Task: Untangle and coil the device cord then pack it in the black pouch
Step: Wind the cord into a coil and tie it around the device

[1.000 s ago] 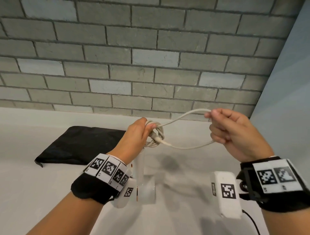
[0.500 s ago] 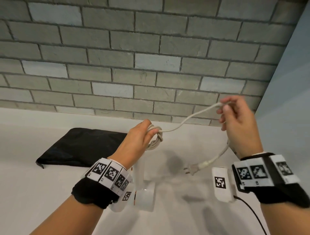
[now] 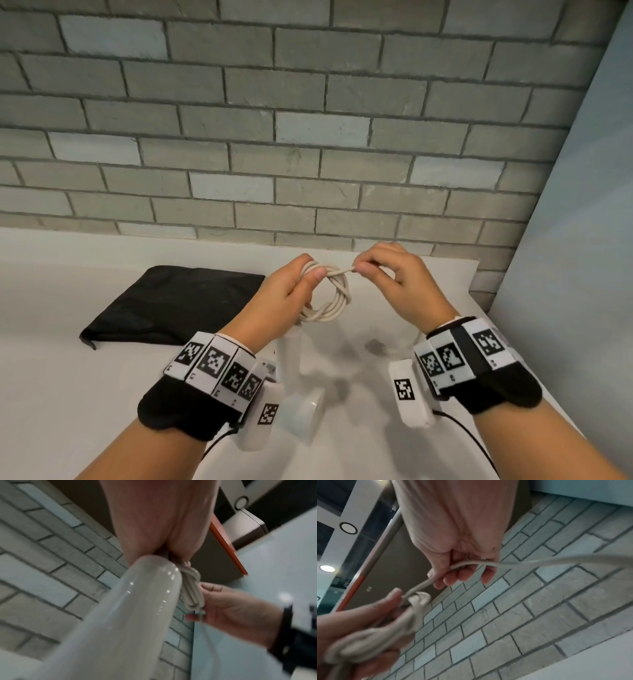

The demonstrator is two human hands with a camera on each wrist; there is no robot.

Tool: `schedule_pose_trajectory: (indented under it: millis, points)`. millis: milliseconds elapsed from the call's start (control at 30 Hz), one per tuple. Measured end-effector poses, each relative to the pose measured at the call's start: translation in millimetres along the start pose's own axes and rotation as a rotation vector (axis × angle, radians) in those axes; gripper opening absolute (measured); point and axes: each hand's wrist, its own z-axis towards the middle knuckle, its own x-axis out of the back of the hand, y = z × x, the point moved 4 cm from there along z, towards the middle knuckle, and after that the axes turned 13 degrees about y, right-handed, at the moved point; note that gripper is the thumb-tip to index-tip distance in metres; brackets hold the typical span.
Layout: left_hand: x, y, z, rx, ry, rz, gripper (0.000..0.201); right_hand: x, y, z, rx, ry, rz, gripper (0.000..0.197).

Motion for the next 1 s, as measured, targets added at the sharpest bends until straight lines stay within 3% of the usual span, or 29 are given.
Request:
schedule_pose_trajectory:
  millis: [133,300,467,600,1000]
  points:
    - [0,3,-4,0.104,-0.013,-0.255,0.028,-21,6,-13,-0.17,0.087,0.153,0.009]
    - [1,1,-3,0.096,0.0,-0.302,0.028,-38,8,-23,-0.388,0.112,0.439,0.017]
    - [-2,-7,0,0.039,0.074,-0.222,0.028,-47,0,-30,-0.584,0.057,0.716,0.024]
    - [1,-9,3,-0.031,0.161,-0.084,0.025,-50,-6,-34,-0.651,0.03,0.875,0.019]
    - [-5,-7,2,-0.132,0.187,0.06,0.034,-58,-20,-37,-0.871,-0.116,1.342,0.026]
